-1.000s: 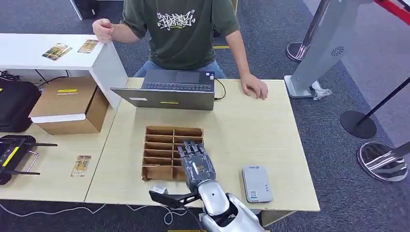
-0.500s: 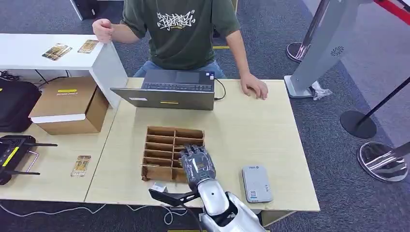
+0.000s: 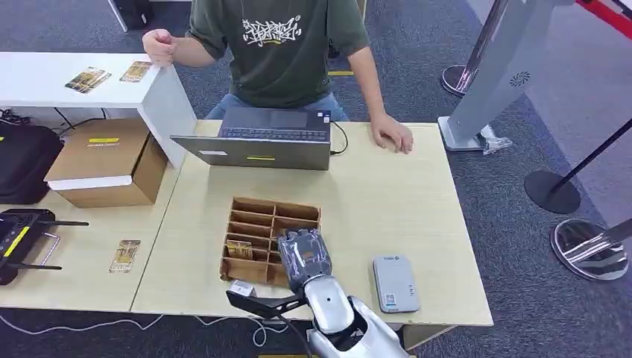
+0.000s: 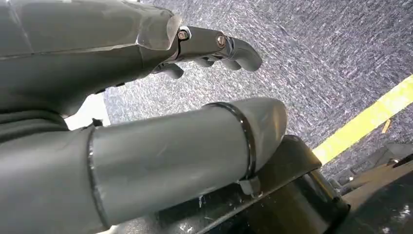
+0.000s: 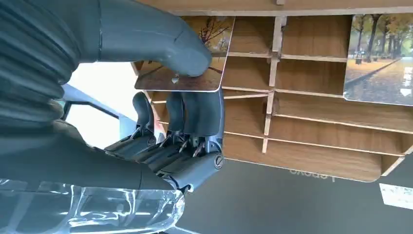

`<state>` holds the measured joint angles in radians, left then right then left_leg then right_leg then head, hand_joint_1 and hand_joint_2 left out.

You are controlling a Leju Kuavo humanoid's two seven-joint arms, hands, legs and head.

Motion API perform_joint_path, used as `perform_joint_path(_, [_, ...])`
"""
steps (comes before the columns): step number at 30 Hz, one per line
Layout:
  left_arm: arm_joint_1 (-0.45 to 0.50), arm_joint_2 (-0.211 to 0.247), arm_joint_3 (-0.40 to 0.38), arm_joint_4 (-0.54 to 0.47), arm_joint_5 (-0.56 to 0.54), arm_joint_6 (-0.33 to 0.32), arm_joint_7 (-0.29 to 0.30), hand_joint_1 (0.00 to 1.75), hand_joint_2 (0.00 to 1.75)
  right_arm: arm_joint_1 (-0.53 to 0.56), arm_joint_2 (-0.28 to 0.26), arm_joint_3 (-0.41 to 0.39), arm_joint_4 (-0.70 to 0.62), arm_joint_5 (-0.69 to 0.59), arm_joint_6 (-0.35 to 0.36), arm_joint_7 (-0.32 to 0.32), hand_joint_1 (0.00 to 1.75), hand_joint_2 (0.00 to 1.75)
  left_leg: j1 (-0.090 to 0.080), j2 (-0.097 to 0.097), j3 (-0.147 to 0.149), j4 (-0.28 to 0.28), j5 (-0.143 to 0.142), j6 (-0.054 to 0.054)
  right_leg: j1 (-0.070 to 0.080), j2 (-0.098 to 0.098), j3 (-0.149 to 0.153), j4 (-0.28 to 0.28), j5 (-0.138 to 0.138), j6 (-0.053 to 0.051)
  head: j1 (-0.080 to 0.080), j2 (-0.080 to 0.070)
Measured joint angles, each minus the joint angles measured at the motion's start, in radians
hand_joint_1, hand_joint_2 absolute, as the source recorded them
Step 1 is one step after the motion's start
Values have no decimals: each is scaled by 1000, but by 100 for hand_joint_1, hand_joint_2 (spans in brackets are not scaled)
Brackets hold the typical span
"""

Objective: Pass the card to the sensor for recognition and then transmit it.

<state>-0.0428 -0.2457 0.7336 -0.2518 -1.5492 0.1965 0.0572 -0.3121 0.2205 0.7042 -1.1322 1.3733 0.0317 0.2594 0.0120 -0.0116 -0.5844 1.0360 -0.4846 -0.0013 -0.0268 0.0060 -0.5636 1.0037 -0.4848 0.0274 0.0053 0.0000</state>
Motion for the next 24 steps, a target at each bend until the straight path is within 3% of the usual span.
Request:
perform_joint_path(5, [1, 0, 0, 0, 0, 3, -6, 0, 0, 2, 0, 0, -4, 0, 0, 1, 175, 175, 0, 0, 0, 0, 0, 0, 0, 0, 0, 0, 0, 0, 0, 0])
perform_joint_path(15, [1, 0, -2, 0, 0, 4, -6, 0, 0, 22, -23, -6, -85, 10, -26, 17, 175, 175, 0, 0, 0, 0, 0, 0, 0, 0, 0, 0, 0, 0, 0, 0])
perform_joint_path(24, [3, -1, -9, 0, 0, 4, -10, 0, 0, 74, -60, -63, -273, 27, -63, 21, 175, 175, 0, 0, 0, 0, 0, 0, 0, 0, 0, 0, 0, 0, 0, 0])
